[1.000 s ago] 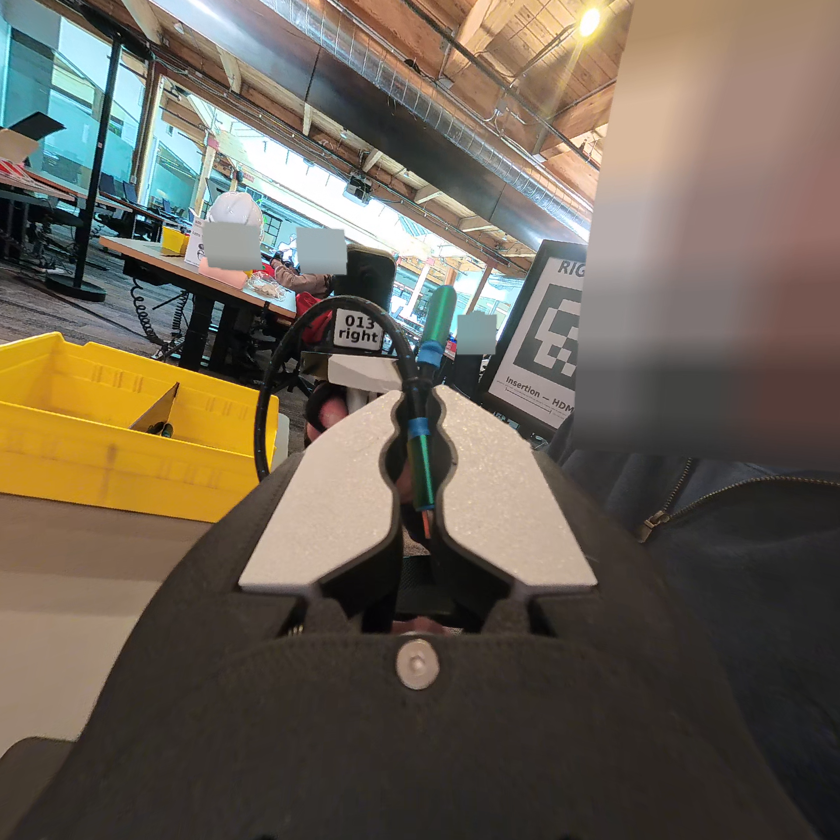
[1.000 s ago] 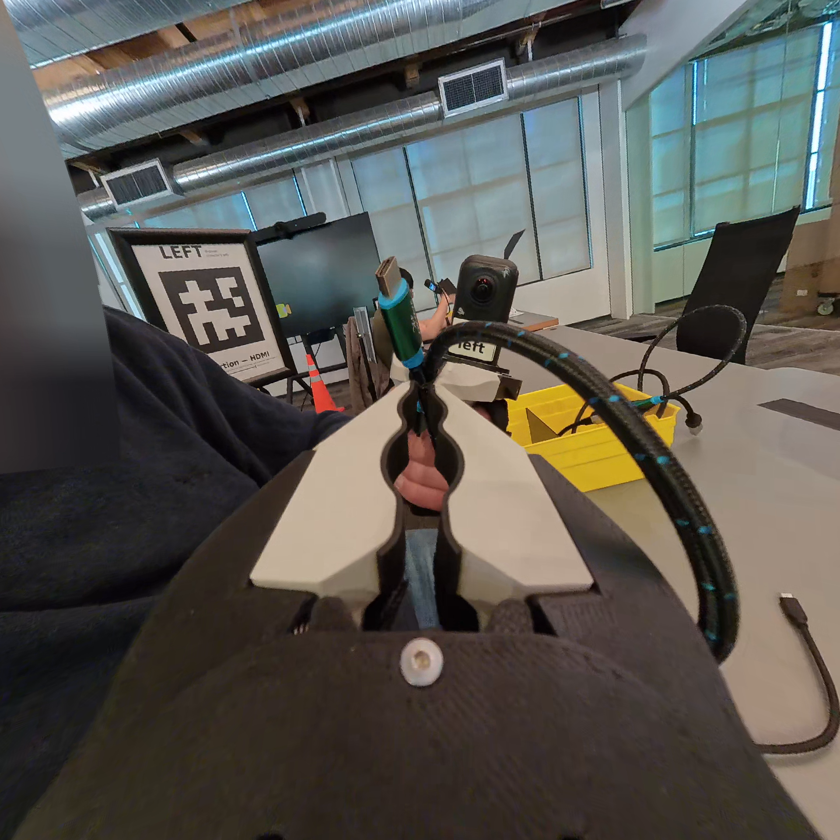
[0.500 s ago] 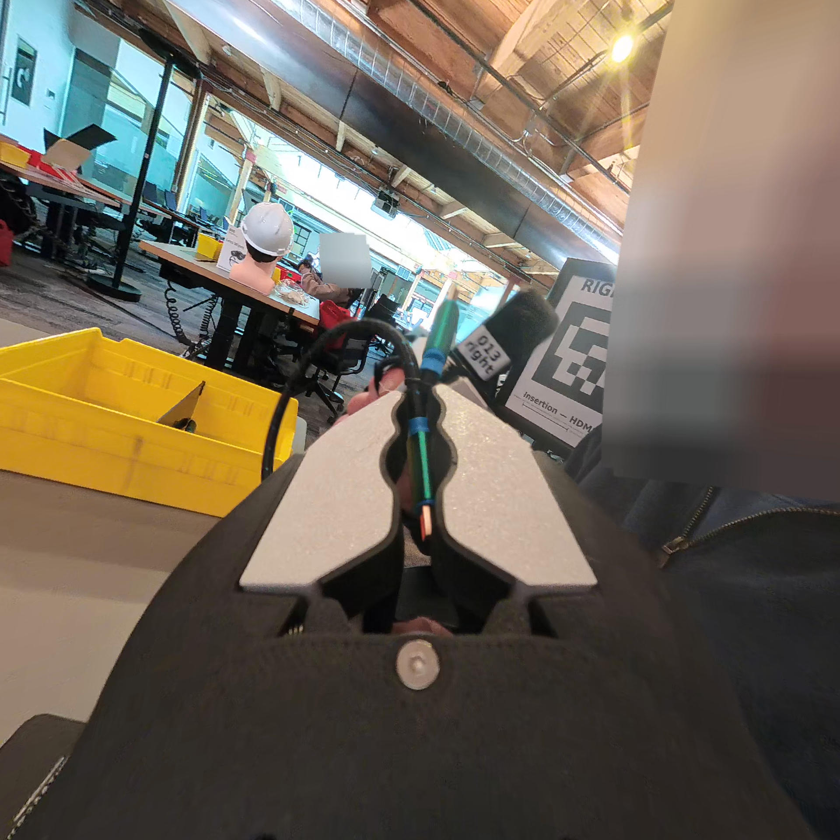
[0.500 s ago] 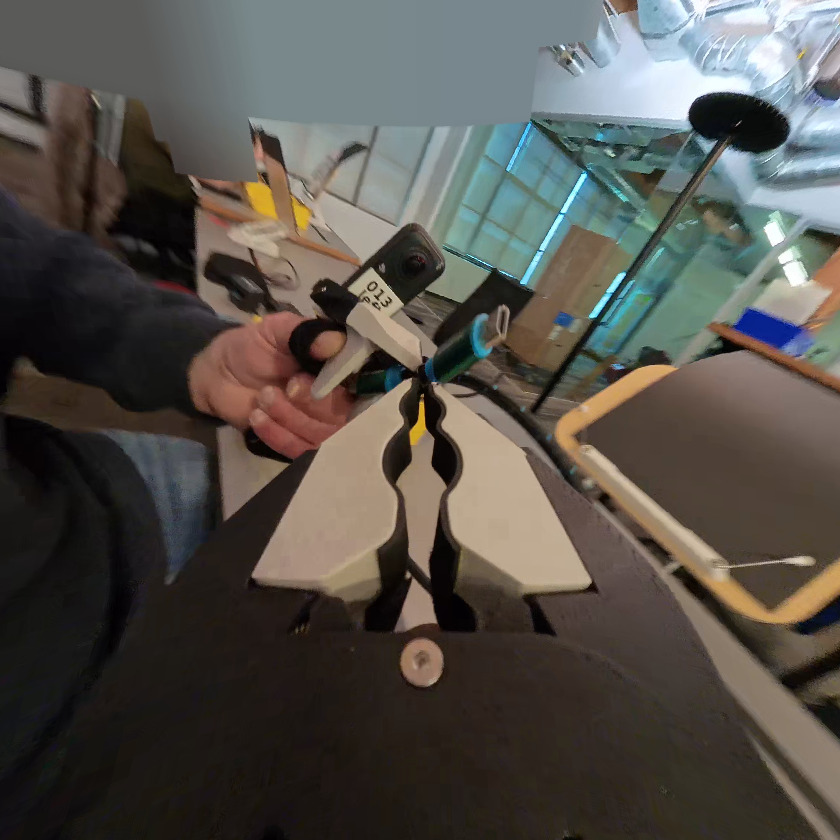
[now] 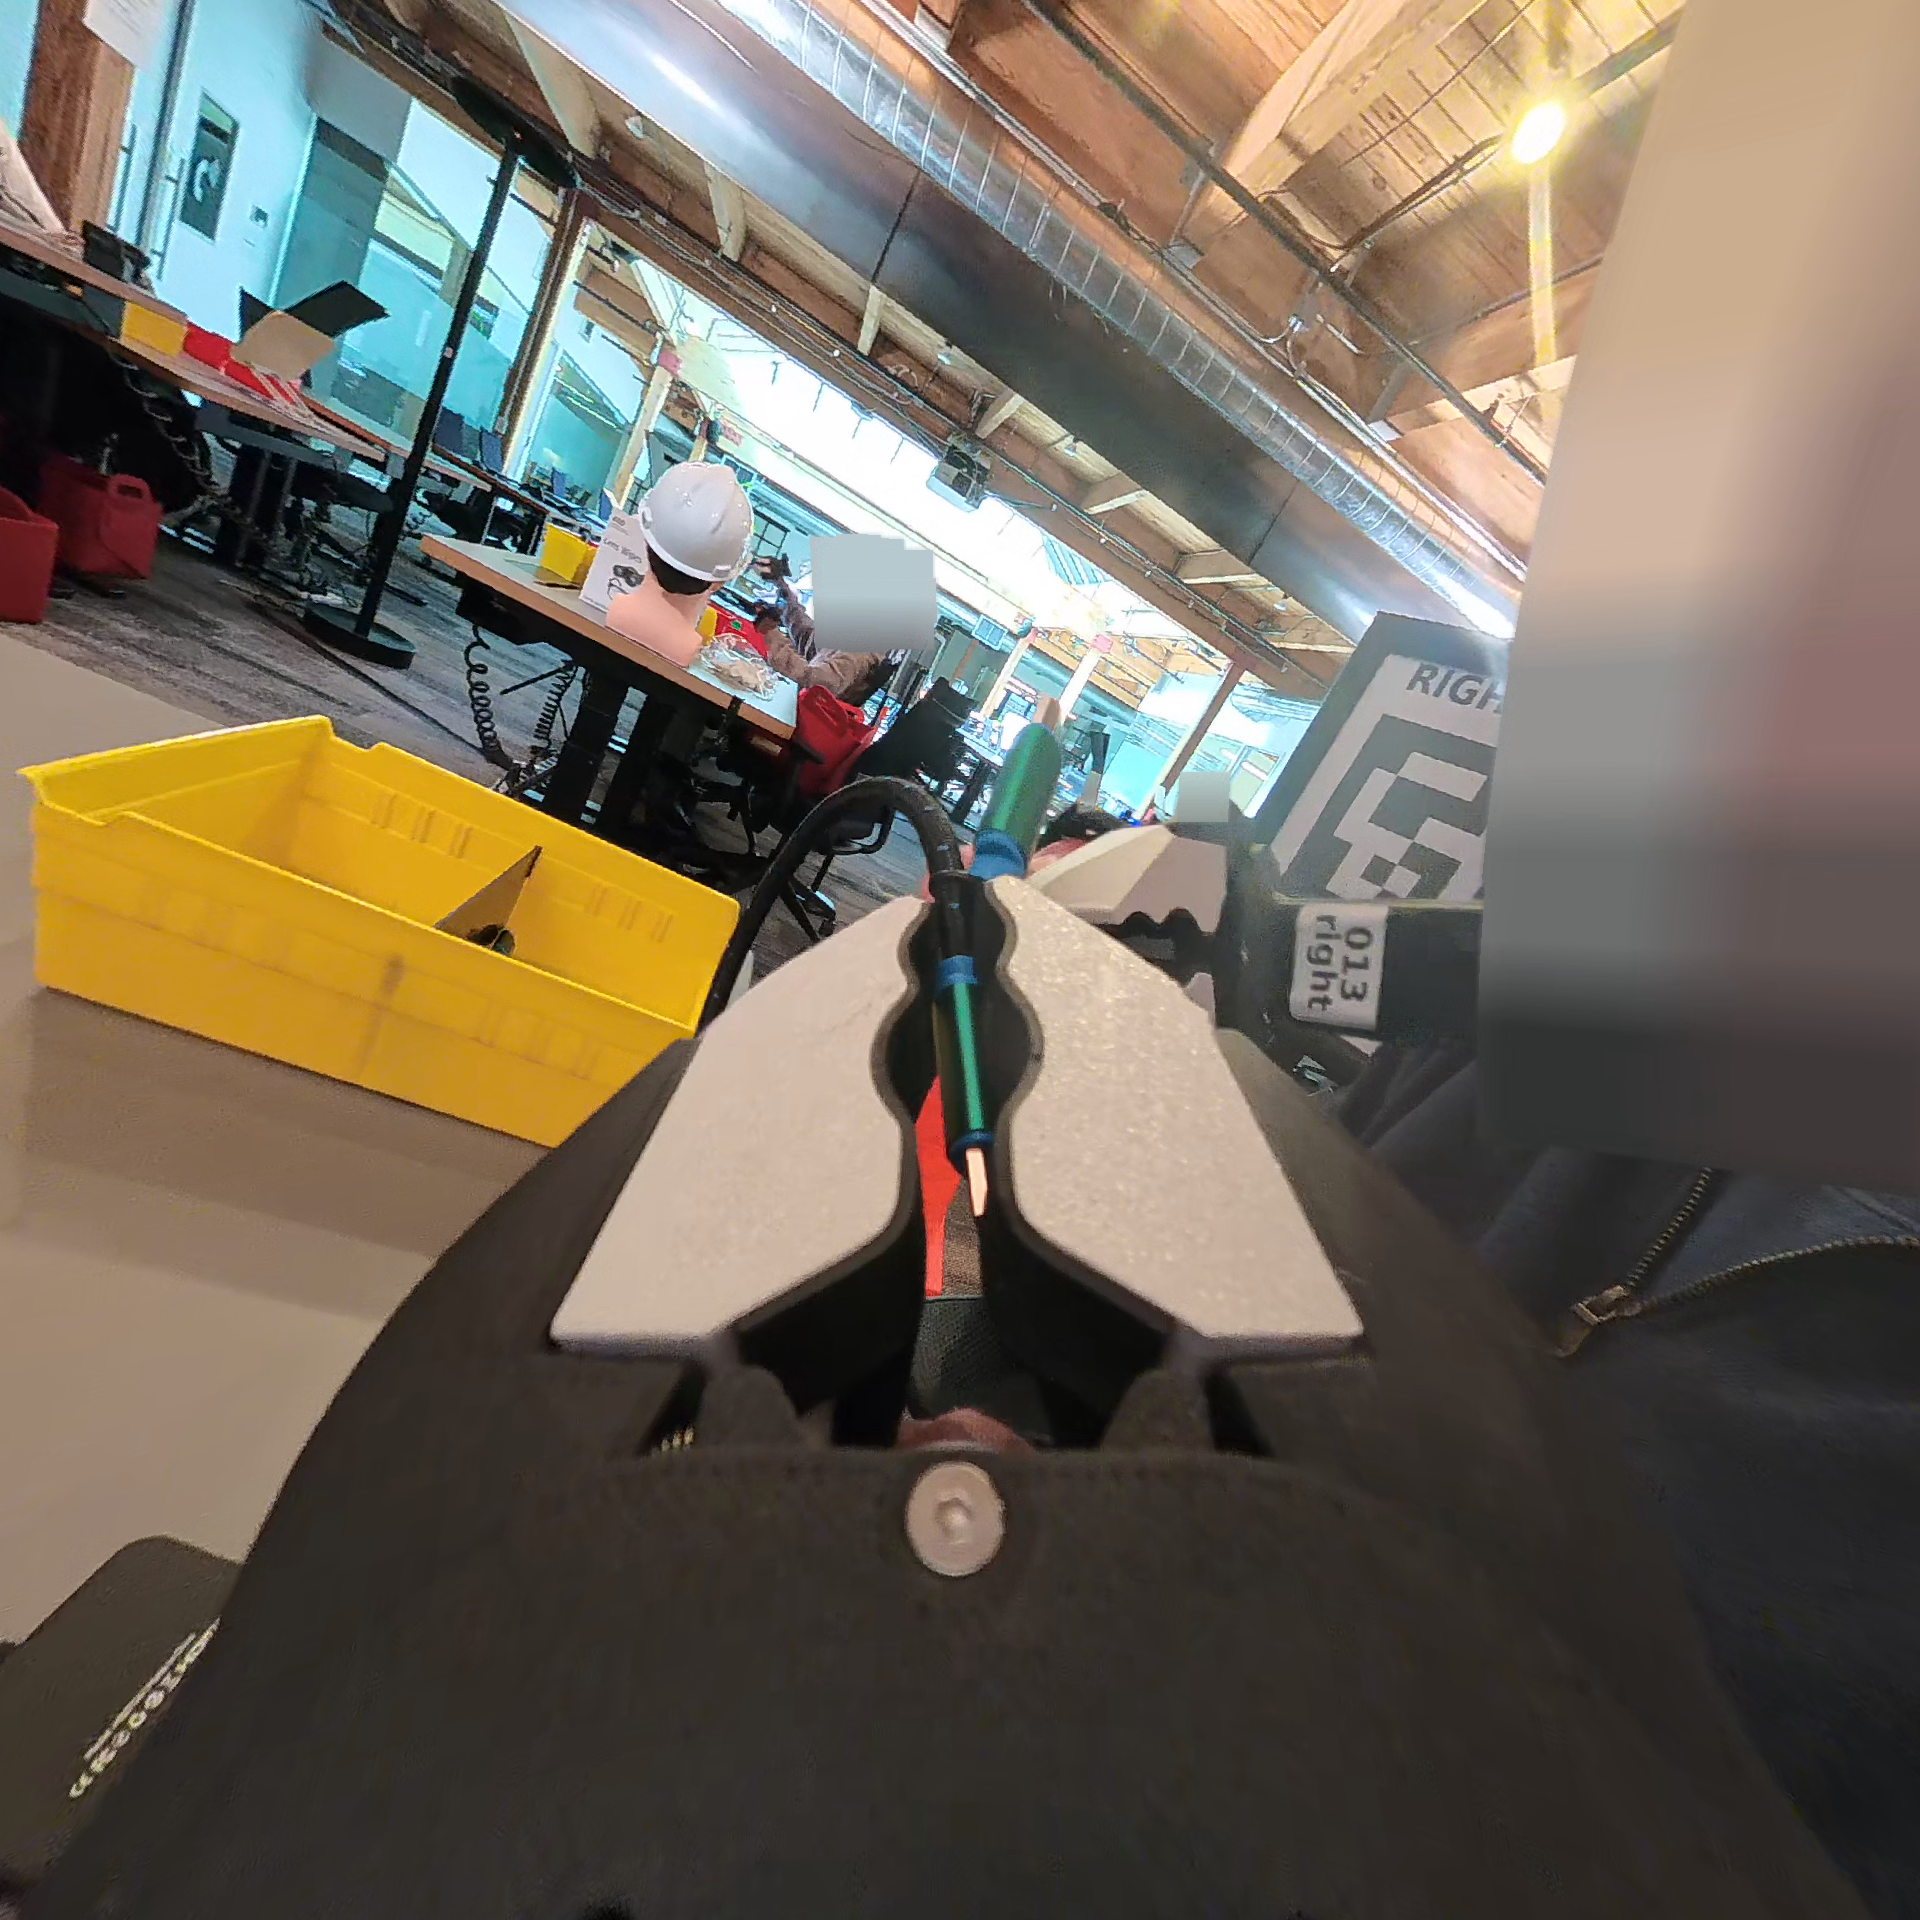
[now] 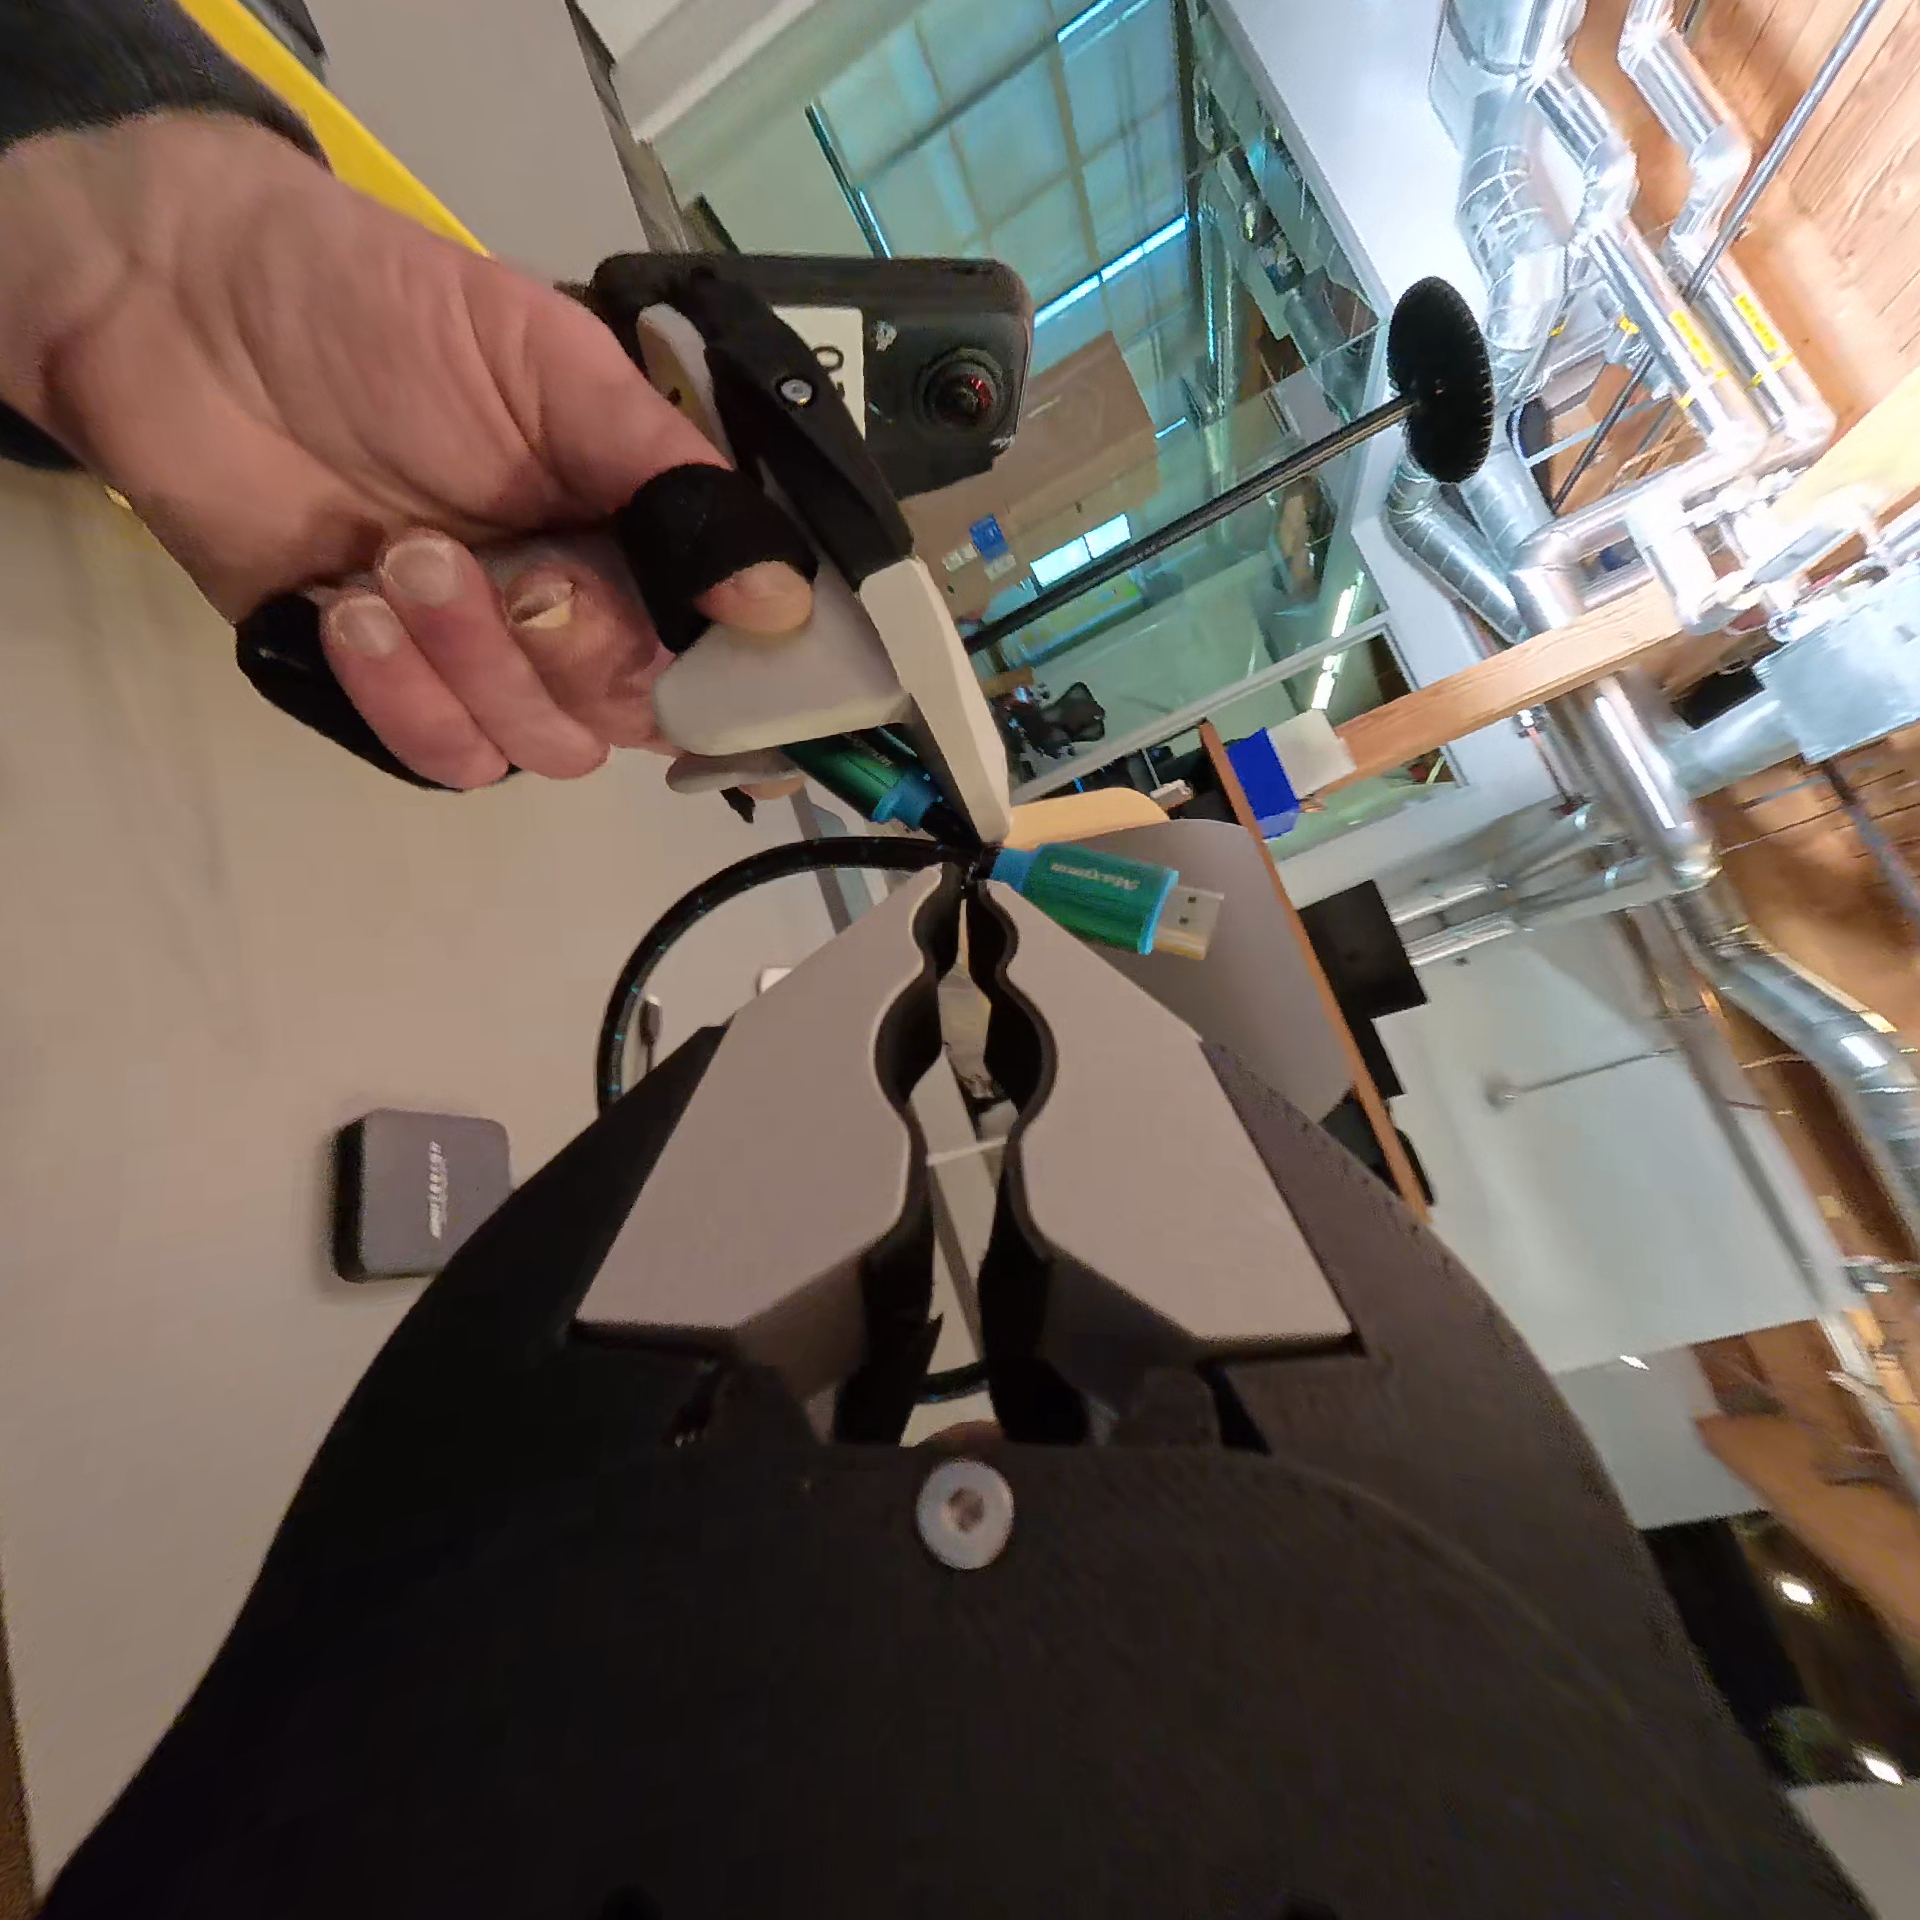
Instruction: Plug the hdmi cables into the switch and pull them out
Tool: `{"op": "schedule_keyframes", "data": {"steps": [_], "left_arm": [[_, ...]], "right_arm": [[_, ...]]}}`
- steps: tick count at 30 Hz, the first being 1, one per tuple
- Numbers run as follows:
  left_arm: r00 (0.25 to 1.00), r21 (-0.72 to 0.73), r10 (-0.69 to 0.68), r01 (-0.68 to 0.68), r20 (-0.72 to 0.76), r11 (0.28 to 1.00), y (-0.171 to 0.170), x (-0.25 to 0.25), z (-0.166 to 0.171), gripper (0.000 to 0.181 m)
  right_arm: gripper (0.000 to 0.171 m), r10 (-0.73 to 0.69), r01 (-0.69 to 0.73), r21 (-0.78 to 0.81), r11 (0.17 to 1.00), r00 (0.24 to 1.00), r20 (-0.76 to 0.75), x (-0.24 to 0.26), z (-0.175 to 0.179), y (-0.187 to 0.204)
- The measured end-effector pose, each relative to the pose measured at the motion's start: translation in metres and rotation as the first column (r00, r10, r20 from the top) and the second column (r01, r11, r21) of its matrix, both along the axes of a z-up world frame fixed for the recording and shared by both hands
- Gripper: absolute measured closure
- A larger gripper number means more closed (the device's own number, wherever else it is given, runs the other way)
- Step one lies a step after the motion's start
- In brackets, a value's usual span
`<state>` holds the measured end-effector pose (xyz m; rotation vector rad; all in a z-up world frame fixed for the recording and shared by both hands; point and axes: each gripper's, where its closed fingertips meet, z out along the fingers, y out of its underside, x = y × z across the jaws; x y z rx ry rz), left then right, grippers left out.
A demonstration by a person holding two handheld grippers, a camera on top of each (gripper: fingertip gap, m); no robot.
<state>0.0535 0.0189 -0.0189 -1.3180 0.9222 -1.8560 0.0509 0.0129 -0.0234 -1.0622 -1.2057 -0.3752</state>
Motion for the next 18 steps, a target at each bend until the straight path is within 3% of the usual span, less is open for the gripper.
{"op": "schedule_keyframes", "data": {"steps": [6,14,18], "left_arm": [[0.997,0.024,0.068,-0.067,-0.040,0.997,0.006,0.001,-0.005,0.176],[0.989,0.047,0.109,-0.104,-0.097,0.993,0.008,0.004,-0.012,0.177],[0.989,0.118,0.117,-0.105,-0.096,0.987,0.001,0.007,-0.009,0.177]], "right_arm": [[0.171,-0.025,0.024,0.027,0.999,0.999,0.044,-0.005,-0.004,0.004],[0.171,-0.065,0.038,0.103,0.994,0.959,0.275,-0.005,-0.015,0.005],[0.171,0.087,-0.092,-0.083,0.992,0.994,-0.068,0.003,-0.004,-0.003]]}}
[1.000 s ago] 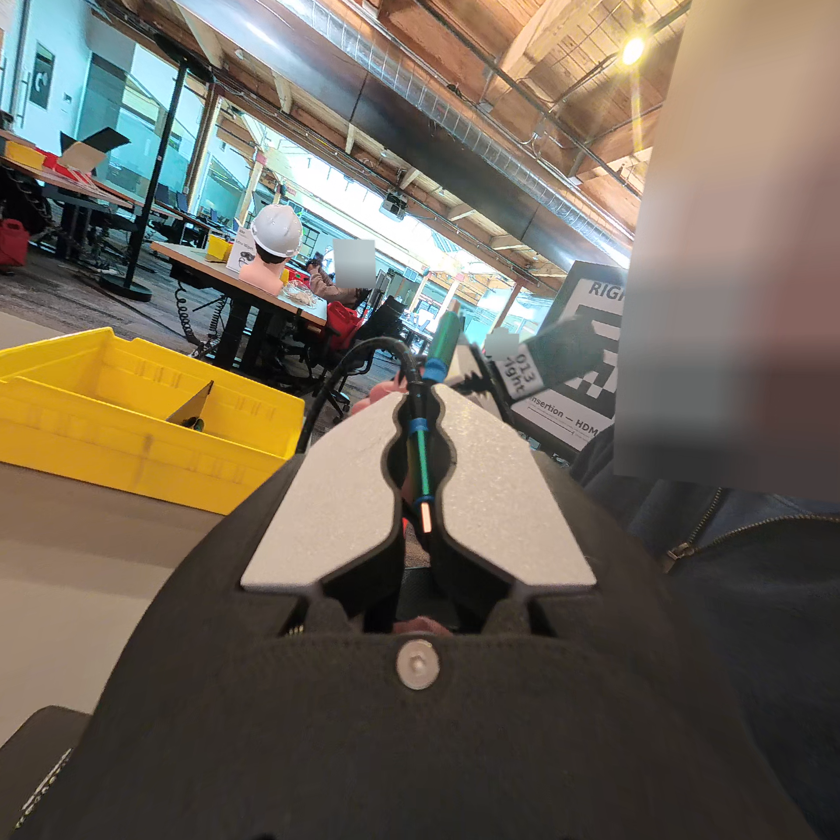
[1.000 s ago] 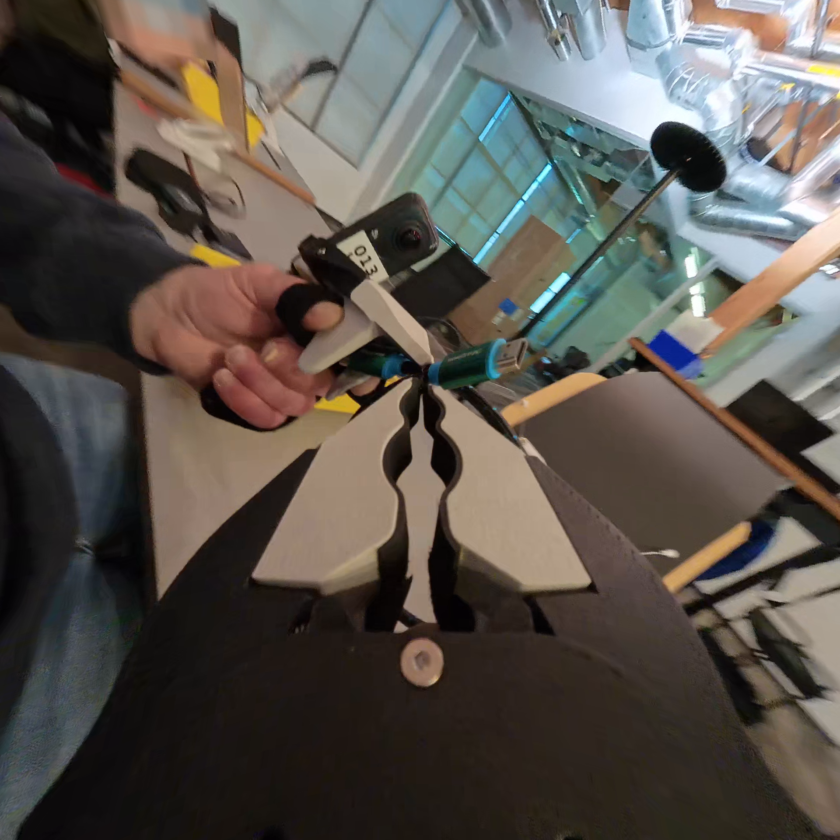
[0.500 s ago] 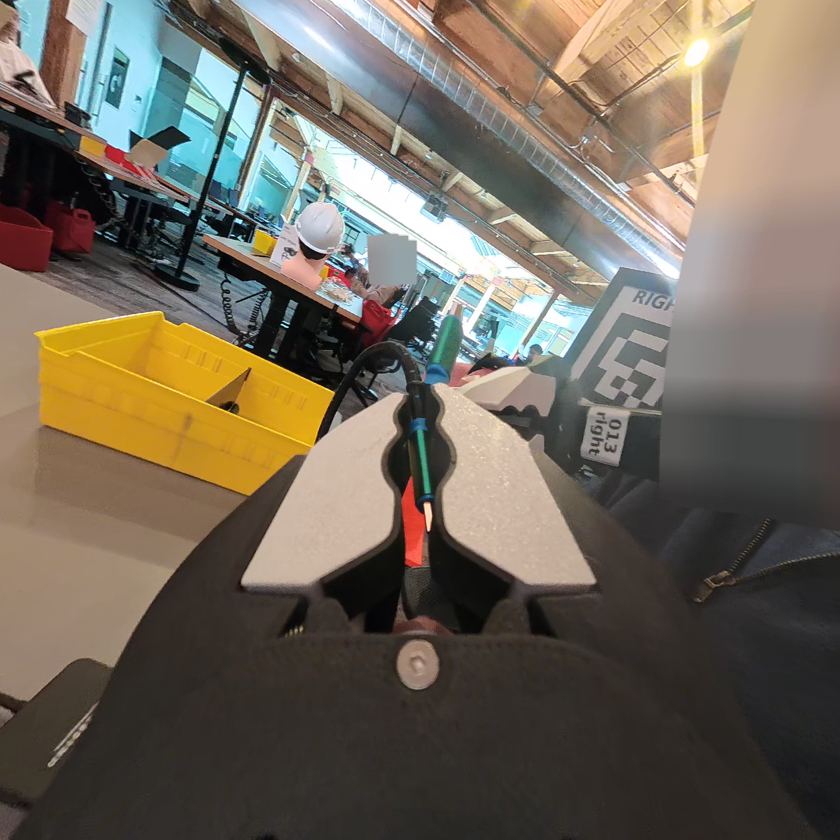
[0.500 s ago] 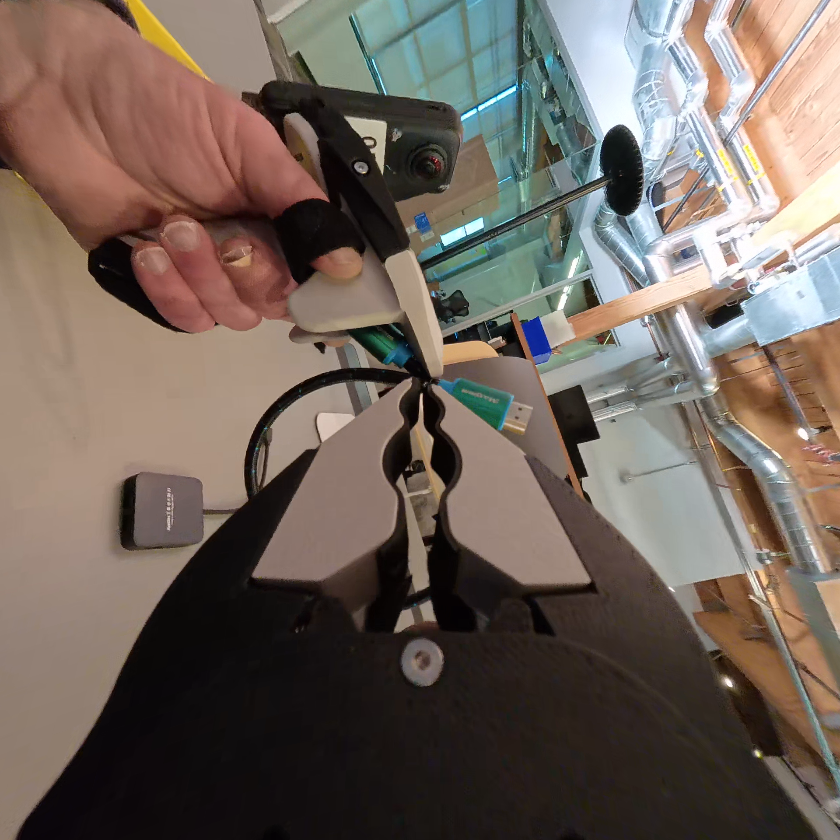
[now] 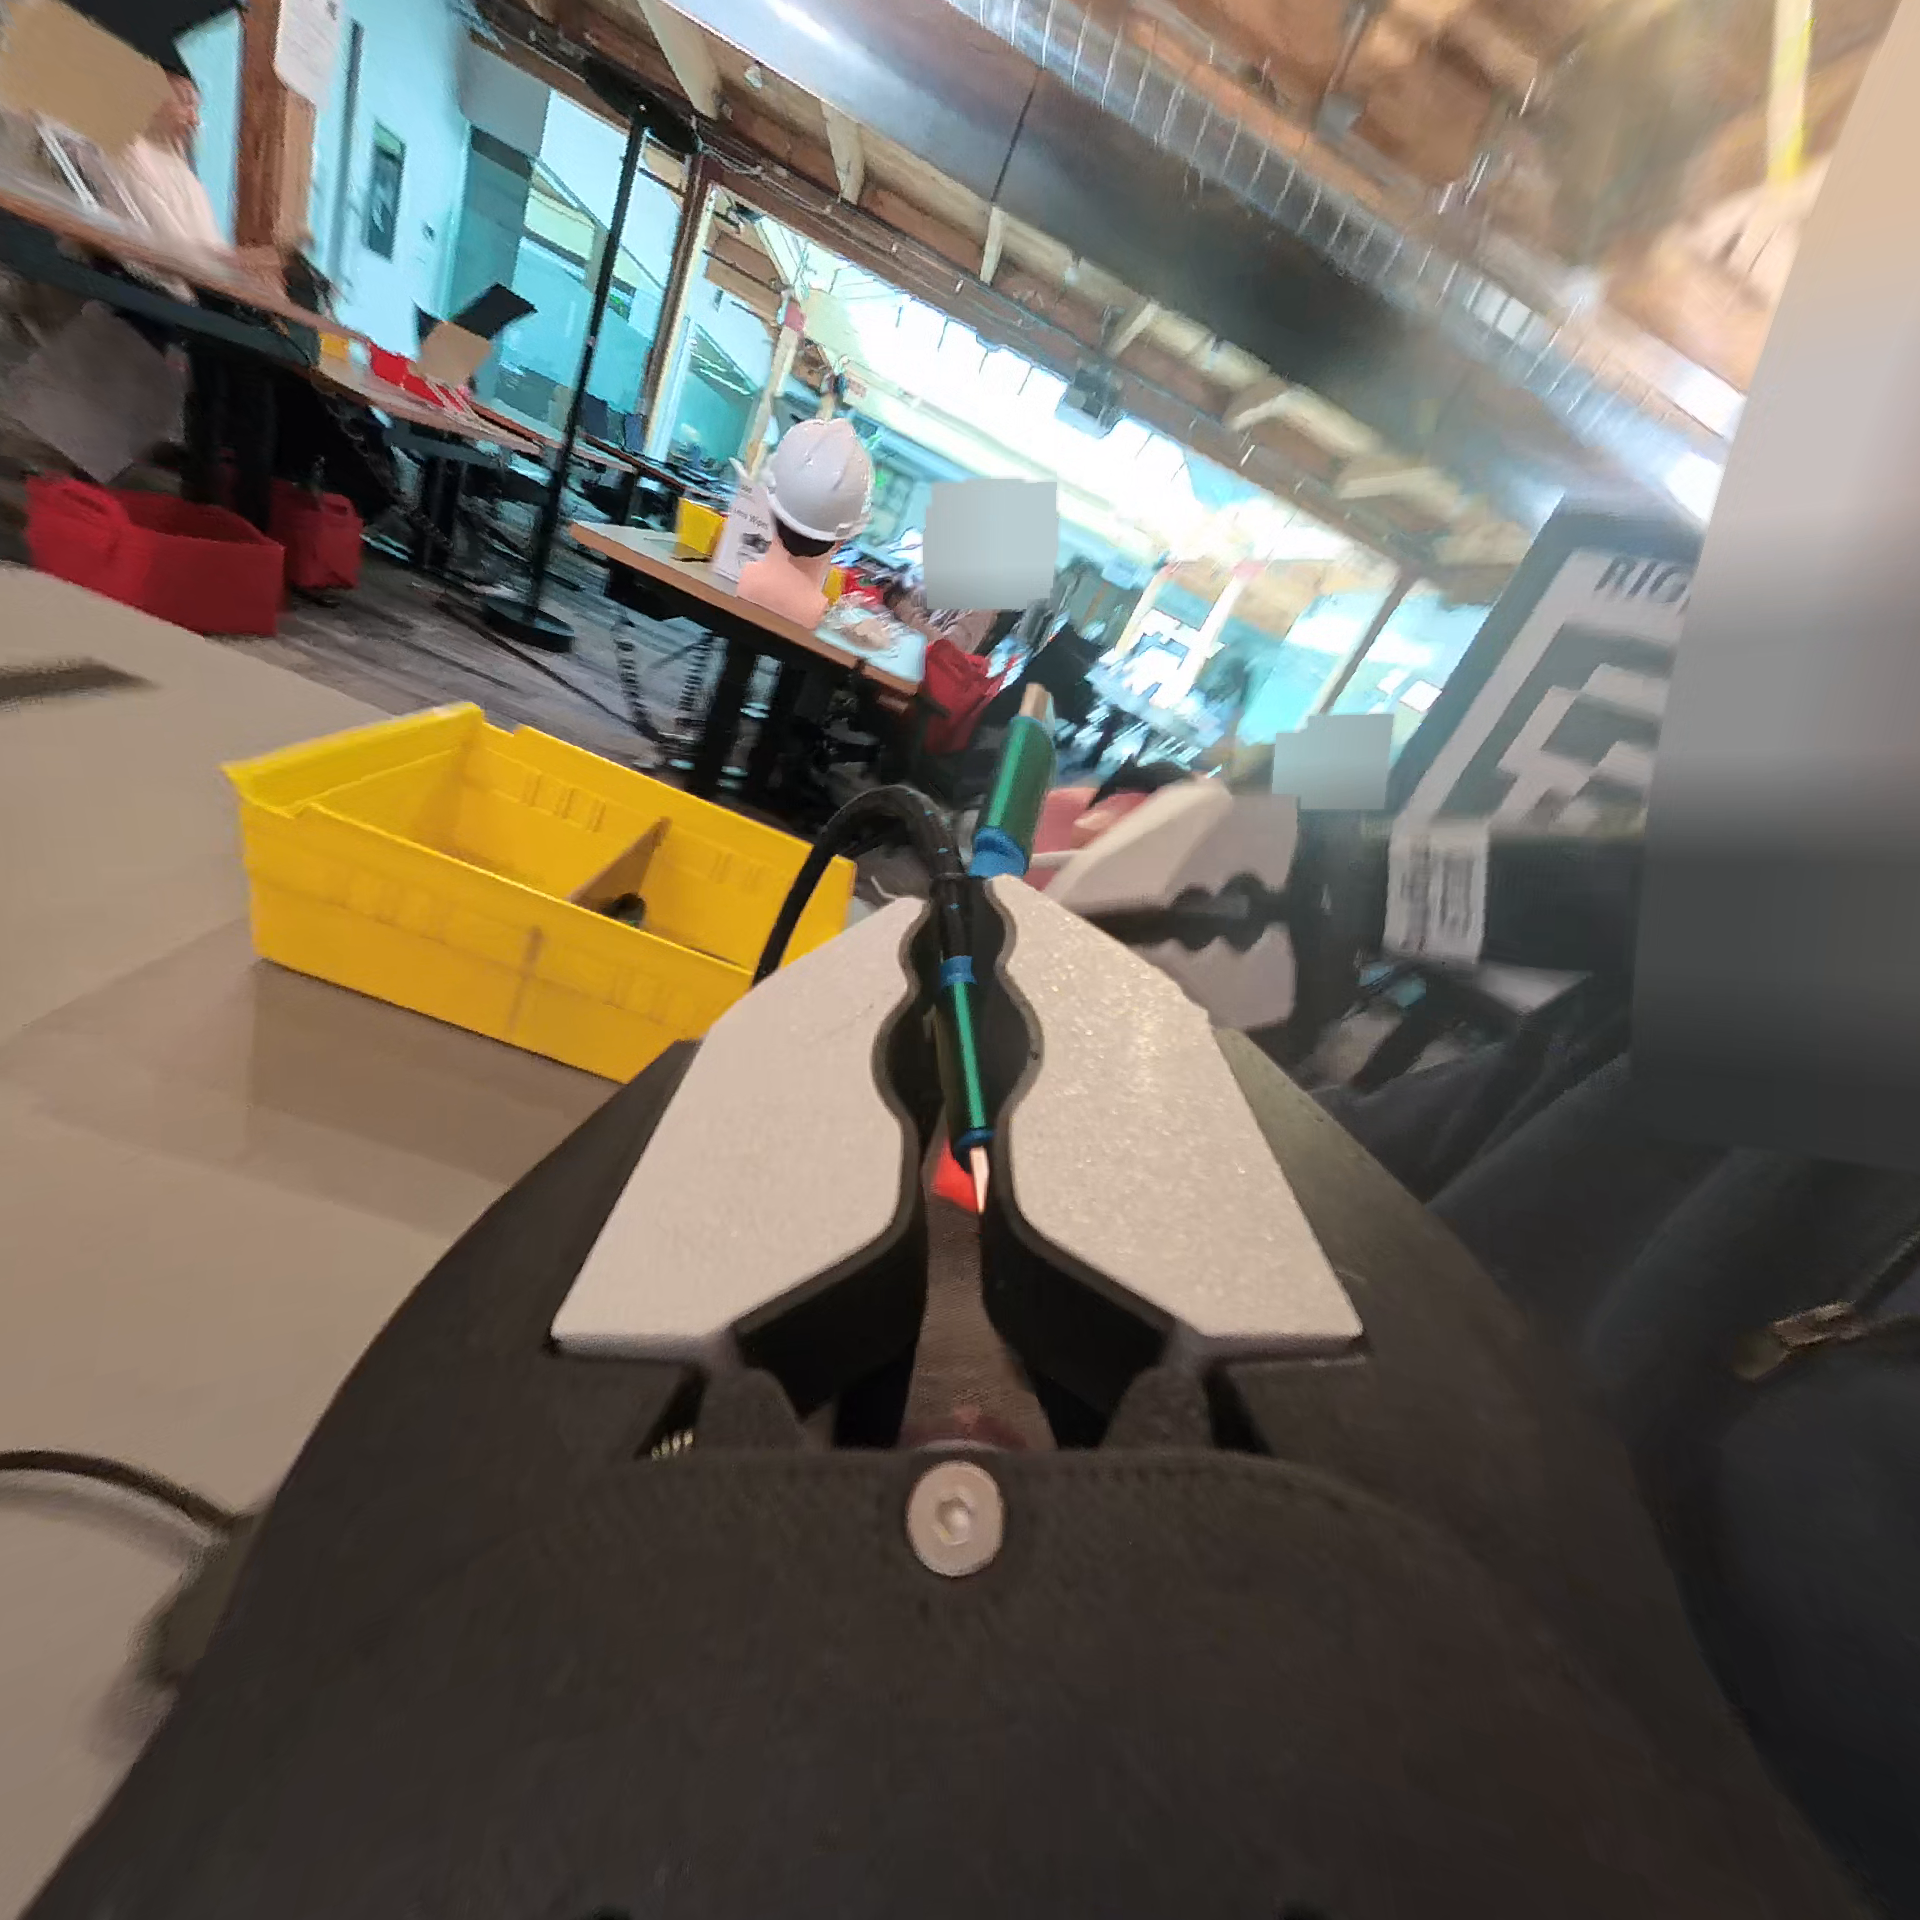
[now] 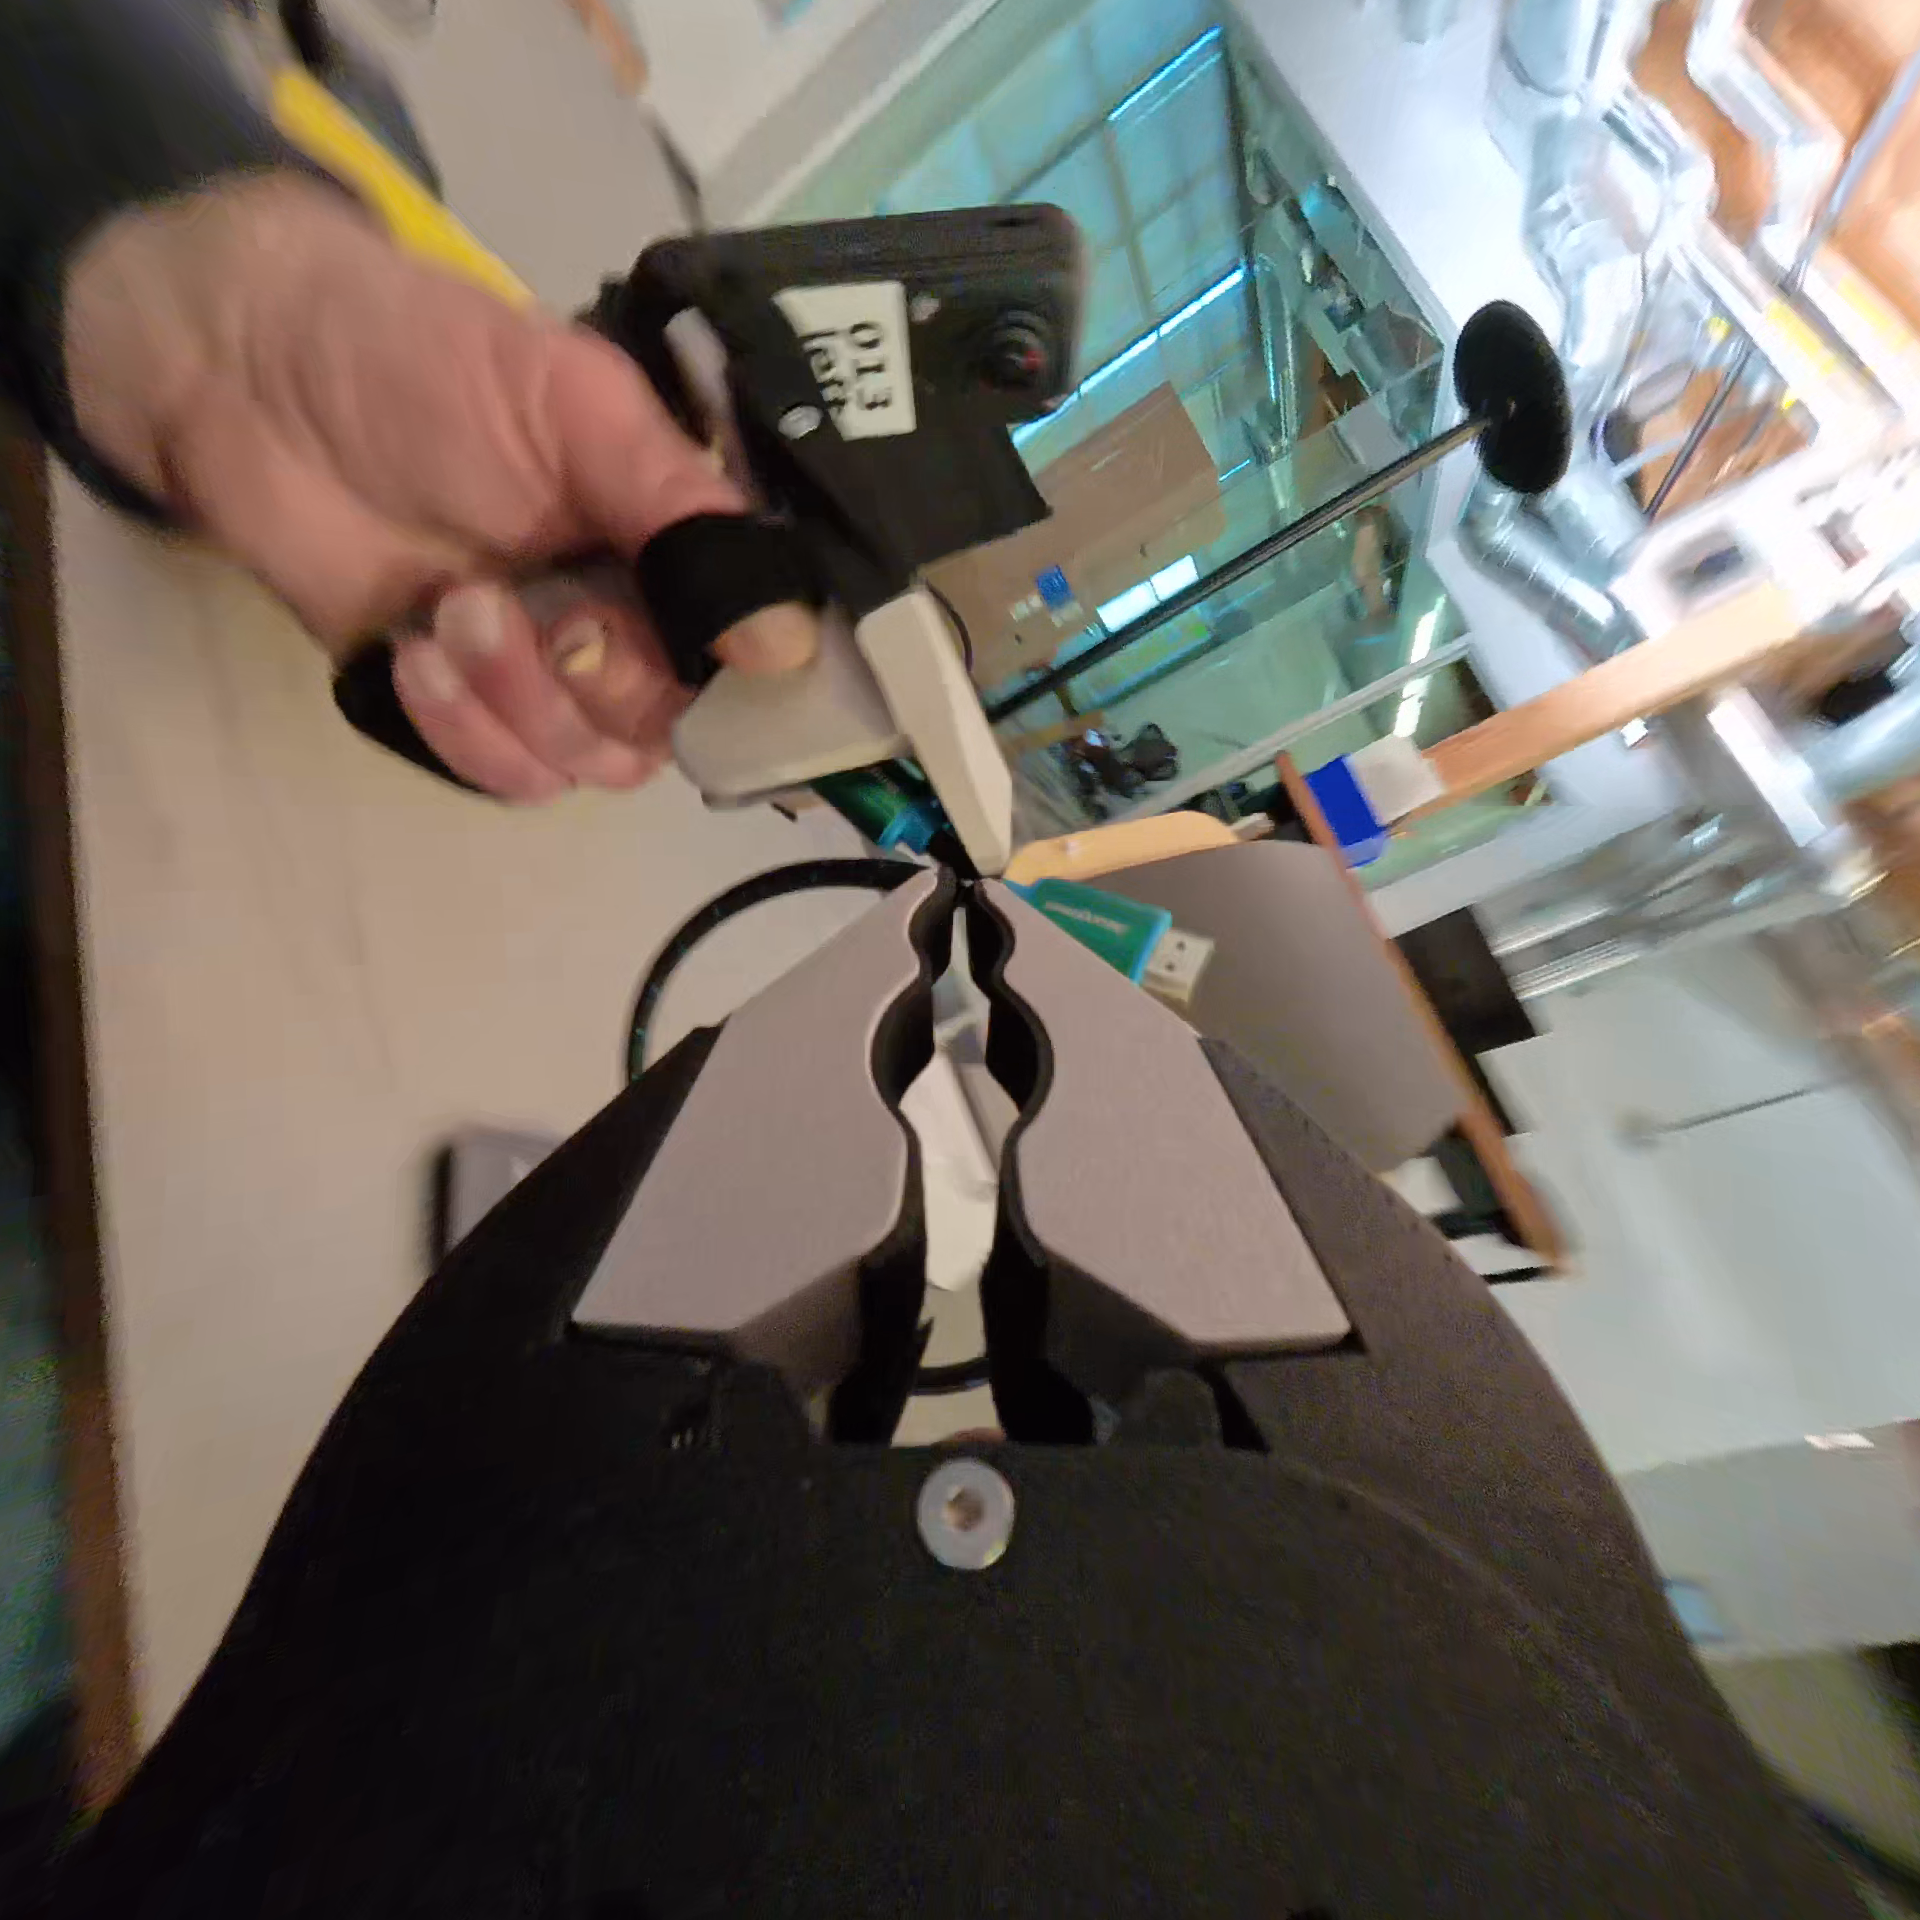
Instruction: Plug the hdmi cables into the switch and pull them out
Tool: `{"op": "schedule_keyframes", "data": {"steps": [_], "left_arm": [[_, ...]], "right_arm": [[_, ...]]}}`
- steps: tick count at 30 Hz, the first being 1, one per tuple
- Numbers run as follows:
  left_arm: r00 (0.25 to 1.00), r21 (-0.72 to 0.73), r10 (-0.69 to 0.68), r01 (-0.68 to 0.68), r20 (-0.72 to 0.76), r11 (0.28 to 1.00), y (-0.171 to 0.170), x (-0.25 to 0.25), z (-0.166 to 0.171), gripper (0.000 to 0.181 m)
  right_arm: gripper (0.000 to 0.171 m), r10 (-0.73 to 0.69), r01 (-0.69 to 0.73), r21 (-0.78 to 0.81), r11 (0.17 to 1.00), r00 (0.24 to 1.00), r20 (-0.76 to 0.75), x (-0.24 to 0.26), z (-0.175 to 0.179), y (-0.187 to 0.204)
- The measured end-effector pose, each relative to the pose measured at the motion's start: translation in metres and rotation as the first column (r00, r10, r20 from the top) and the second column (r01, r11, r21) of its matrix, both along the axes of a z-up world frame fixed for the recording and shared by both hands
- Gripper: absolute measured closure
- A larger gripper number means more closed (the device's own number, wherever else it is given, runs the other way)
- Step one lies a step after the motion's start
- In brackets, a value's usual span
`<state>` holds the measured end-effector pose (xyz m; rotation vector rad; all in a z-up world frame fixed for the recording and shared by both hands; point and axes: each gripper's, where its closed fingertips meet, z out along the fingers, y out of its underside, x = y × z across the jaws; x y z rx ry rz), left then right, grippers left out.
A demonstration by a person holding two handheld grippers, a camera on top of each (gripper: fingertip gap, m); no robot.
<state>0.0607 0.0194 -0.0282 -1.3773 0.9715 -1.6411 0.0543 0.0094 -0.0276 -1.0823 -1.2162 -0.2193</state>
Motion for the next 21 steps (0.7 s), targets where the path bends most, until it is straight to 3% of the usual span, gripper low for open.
{"op": "schedule_keyframes", "data": {"steps": [4,9,15,21], "left_arm": [[0.999,0.059,0.046,-0.046,0.008,0.997,0.005,-0.005,0.003,0.176],[0.999,0.084,0.043,-0.044,0.017,0.995,0.004,-0.006,0.005,0.176],[0.998,0.121,0.056,-0.057,0.006,0.991,0.003,-0.005,0.004,0.176],[0.999,0.124,0.048,-0.049,0.009,0.991,0.001,-0.004,0.006,0.176]], "right_arm": [[0.160,0.118,-0.221,-0.244,0.944,0.919,-0.376,0.005,0.009,-0.008],[0.149,0.076,-0.390,-0.465,0.795,0.824,-0.561,0.001,-0.004,0.004],[0.168,0.060,-0.629,-0.480,0.611,0.642,-0.765,-0.005,0.001,0.000],[0.171,0.035,-0.690,-0.461,0.558,0.575,-0.818,-0.004,0.005,-0.002]]}}
